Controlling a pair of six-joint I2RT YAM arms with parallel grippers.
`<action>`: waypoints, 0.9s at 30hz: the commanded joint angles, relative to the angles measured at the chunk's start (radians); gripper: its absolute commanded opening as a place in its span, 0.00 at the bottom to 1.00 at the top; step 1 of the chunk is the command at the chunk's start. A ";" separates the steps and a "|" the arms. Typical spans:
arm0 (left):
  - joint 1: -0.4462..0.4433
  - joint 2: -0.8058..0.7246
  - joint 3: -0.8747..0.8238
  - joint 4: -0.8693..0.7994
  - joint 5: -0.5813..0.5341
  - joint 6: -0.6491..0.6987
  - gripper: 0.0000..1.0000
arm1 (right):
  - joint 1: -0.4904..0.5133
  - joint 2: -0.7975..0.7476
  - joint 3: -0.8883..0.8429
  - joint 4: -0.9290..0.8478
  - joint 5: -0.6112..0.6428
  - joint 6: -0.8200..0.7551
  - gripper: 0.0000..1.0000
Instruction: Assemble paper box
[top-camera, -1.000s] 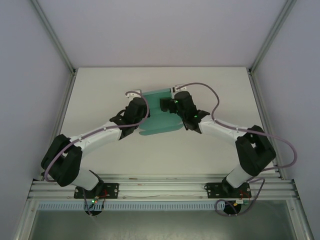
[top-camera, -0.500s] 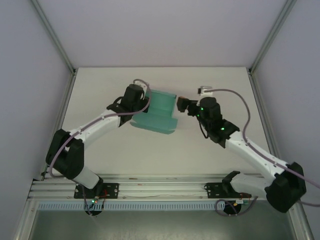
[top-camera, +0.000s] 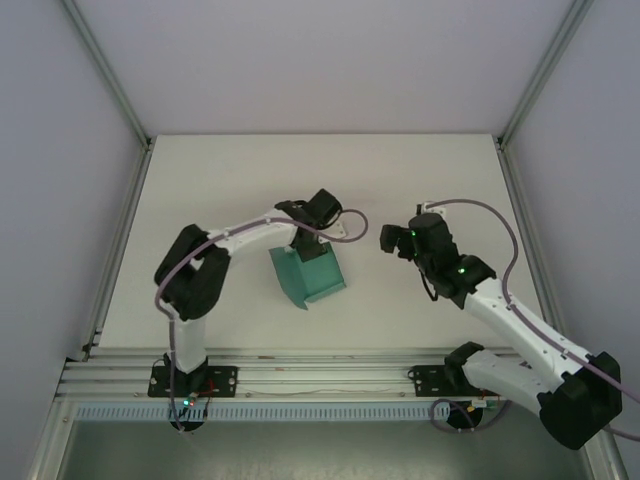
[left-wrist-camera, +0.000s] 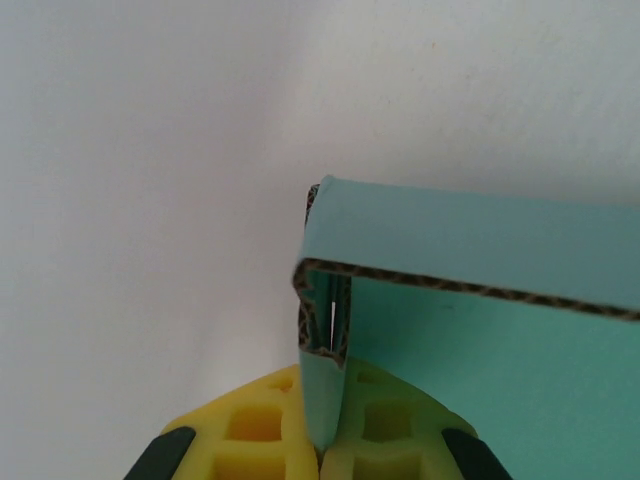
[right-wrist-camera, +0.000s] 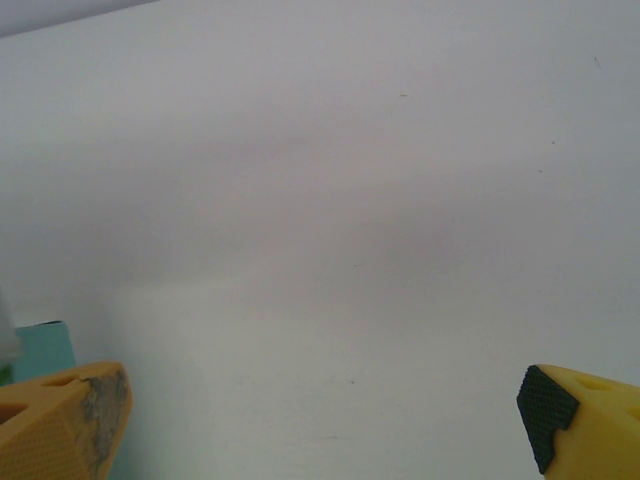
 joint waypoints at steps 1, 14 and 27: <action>-0.035 0.084 0.046 0.010 -0.138 0.066 0.00 | -0.007 -0.025 -0.017 -0.004 0.029 0.021 1.00; -0.088 0.196 0.131 0.073 -0.197 0.130 0.20 | -0.020 -0.067 -0.066 -0.002 0.034 0.049 1.00; -0.053 -0.180 0.047 0.185 0.002 0.160 0.97 | -0.023 -0.135 -0.043 -0.023 -0.012 0.004 1.00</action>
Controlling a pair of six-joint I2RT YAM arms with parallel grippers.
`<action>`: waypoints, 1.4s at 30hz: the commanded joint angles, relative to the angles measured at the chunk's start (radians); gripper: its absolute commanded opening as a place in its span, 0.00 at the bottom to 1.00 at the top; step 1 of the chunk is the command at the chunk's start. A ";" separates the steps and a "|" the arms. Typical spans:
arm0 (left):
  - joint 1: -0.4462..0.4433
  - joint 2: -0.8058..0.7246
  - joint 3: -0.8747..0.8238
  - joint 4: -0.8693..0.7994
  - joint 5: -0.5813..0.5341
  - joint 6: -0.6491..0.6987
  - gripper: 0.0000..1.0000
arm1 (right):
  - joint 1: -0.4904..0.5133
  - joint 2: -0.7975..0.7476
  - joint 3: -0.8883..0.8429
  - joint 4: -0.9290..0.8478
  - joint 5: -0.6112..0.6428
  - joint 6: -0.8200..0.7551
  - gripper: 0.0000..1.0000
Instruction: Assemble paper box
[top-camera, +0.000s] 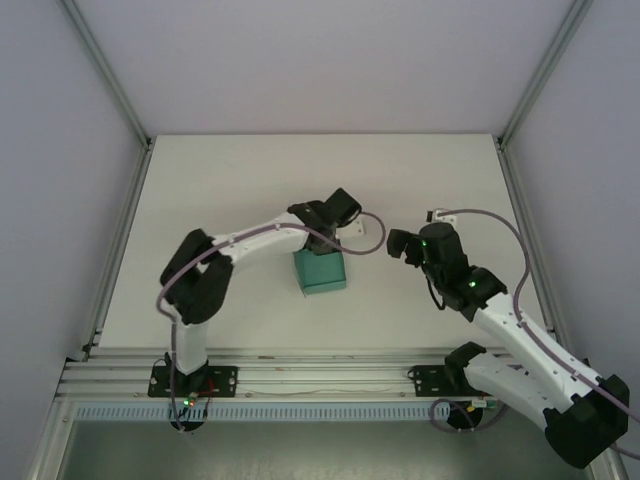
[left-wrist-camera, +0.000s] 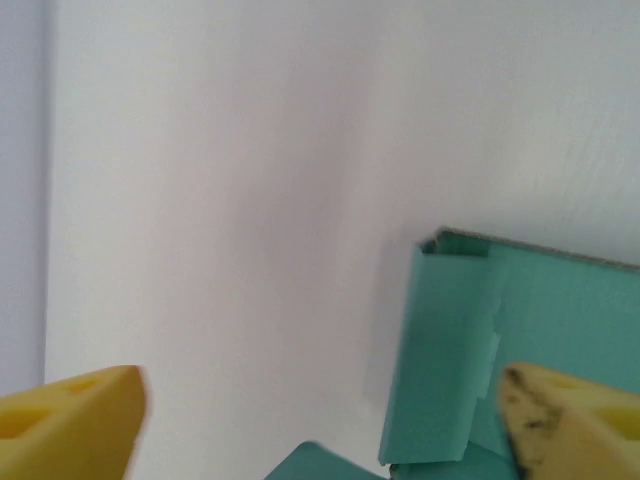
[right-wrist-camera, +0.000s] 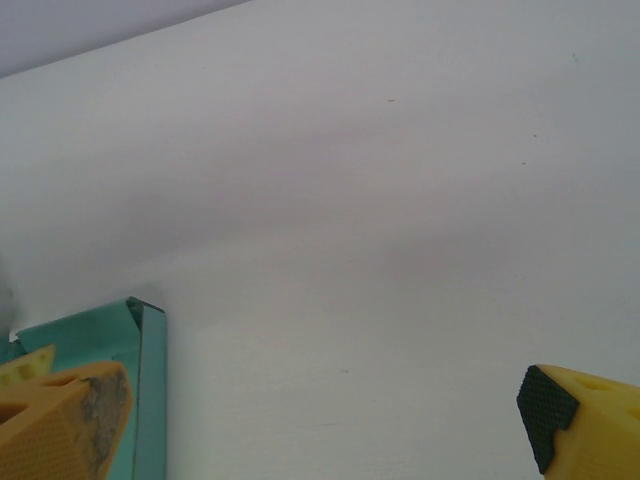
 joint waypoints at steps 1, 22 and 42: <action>0.036 -0.085 -0.021 0.058 0.129 -0.031 1.00 | -0.009 -0.008 0.024 -0.012 0.005 -0.021 1.00; 0.202 -0.395 -0.214 0.276 0.155 -0.450 1.00 | -0.014 0.573 0.403 0.019 -0.560 -0.731 0.96; 0.440 -0.655 -0.738 0.292 -0.075 -1.057 1.00 | 0.058 1.421 1.270 -0.685 -0.662 -1.374 0.65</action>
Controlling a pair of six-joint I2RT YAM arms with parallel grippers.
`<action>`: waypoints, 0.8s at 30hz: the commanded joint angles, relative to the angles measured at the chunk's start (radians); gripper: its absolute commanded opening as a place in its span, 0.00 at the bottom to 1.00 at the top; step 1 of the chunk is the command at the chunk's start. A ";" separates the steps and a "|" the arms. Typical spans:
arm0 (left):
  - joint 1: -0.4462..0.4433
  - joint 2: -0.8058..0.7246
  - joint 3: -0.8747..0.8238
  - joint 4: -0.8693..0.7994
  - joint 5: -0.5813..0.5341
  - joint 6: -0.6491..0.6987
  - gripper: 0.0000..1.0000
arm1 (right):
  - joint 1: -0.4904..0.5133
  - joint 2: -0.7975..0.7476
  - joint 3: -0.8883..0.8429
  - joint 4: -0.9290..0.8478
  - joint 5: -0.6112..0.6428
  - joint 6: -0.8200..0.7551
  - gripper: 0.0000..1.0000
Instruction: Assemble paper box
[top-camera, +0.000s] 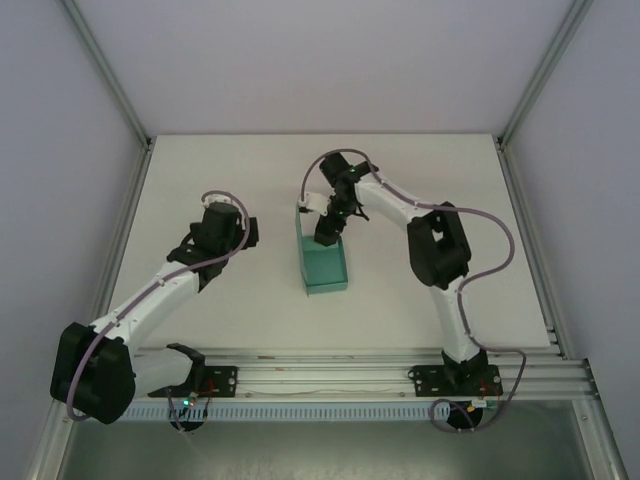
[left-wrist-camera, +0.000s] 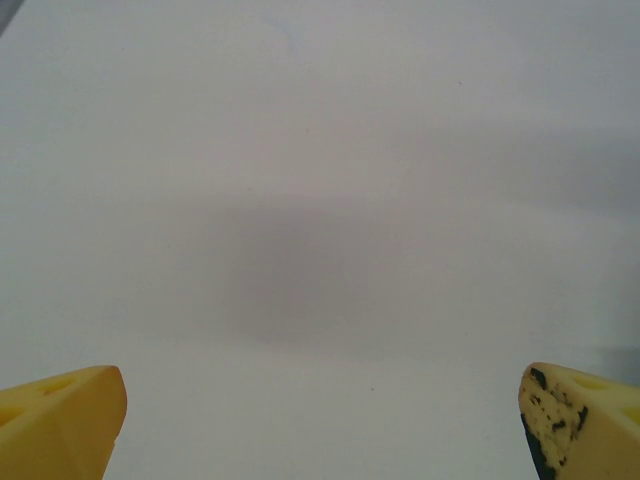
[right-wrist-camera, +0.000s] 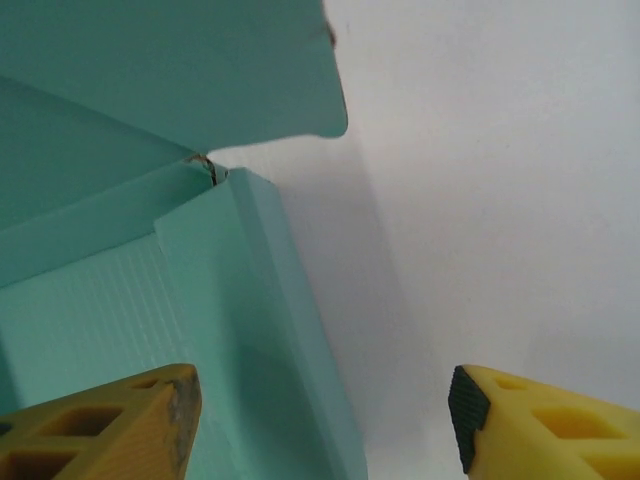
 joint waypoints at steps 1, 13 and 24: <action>0.009 0.009 0.005 -0.009 -0.009 -0.043 1.00 | 0.008 0.045 0.059 -0.138 0.017 -0.065 0.63; 0.011 0.020 -0.007 -0.025 0.014 -0.038 1.00 | 0.030 0.150 0.117 -0.088 0.092 -0.002 0.25; 0.011 0.008 -0.013 -0.042 0.000 -0.046 1.00 | 0.082 0.101 -0.033 0.115 0.310 0.307 0.00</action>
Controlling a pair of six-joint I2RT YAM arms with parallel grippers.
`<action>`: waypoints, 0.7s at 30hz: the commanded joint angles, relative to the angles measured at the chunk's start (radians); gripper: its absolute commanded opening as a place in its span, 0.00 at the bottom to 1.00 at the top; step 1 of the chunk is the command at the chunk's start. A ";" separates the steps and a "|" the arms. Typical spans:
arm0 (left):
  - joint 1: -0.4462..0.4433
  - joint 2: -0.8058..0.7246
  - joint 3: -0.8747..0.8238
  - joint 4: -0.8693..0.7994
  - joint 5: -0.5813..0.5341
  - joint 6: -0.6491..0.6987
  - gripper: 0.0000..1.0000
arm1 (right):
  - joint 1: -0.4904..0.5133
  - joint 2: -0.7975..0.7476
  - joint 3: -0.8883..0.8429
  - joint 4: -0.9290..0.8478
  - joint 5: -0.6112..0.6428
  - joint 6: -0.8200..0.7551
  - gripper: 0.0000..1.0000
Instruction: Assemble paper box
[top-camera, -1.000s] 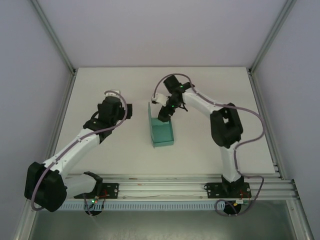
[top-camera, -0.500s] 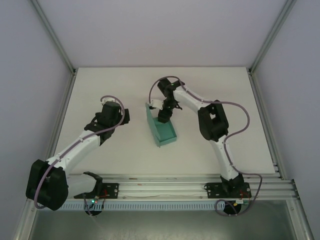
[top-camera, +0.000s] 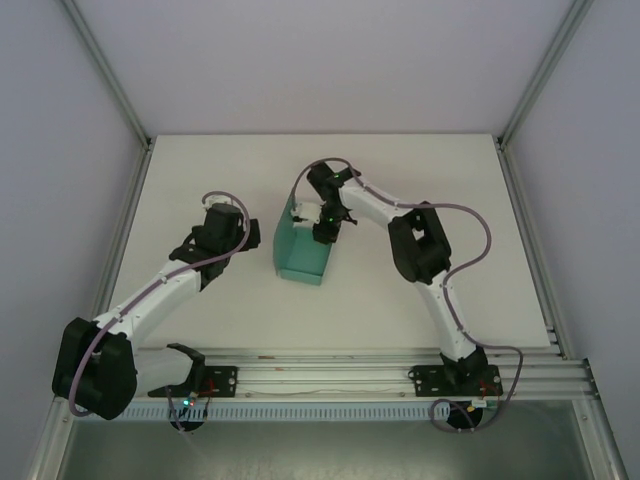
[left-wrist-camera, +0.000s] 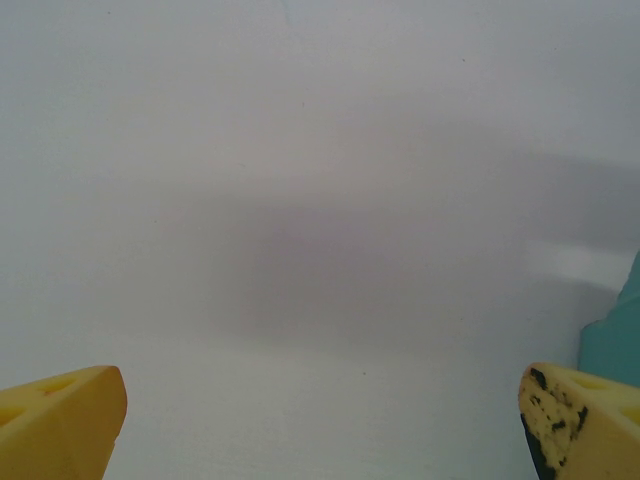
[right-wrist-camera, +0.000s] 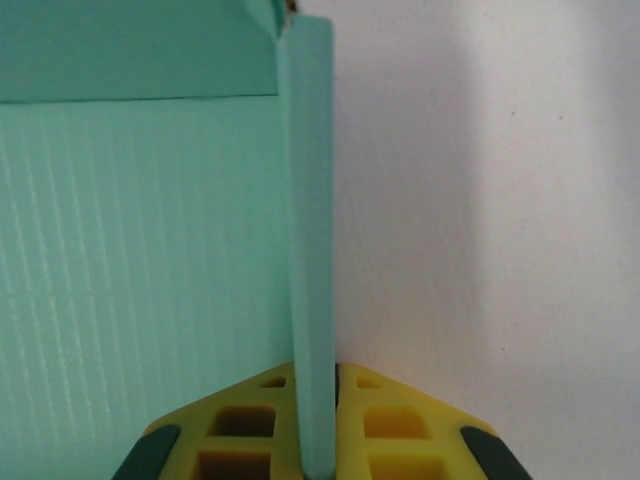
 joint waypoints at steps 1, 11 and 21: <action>0.010 -0.015 -0.012 -0.029 -0.022 -0.022 1.00 | 0.019 0.015 -0.056 0.062 0.173 0.186 0.00; 0.010 -0.025 -0.022 -0.040 -0.058 -0.051 1.00 | 0.079 -0.058 -0.293 0.157 0.595 0.615 0.00; 0.010 -0.021 0.001 -0.063 -0.060 -0.056 1.00 | 0.100 -0.068 -0.349 0.102 0.655 0.778 0.07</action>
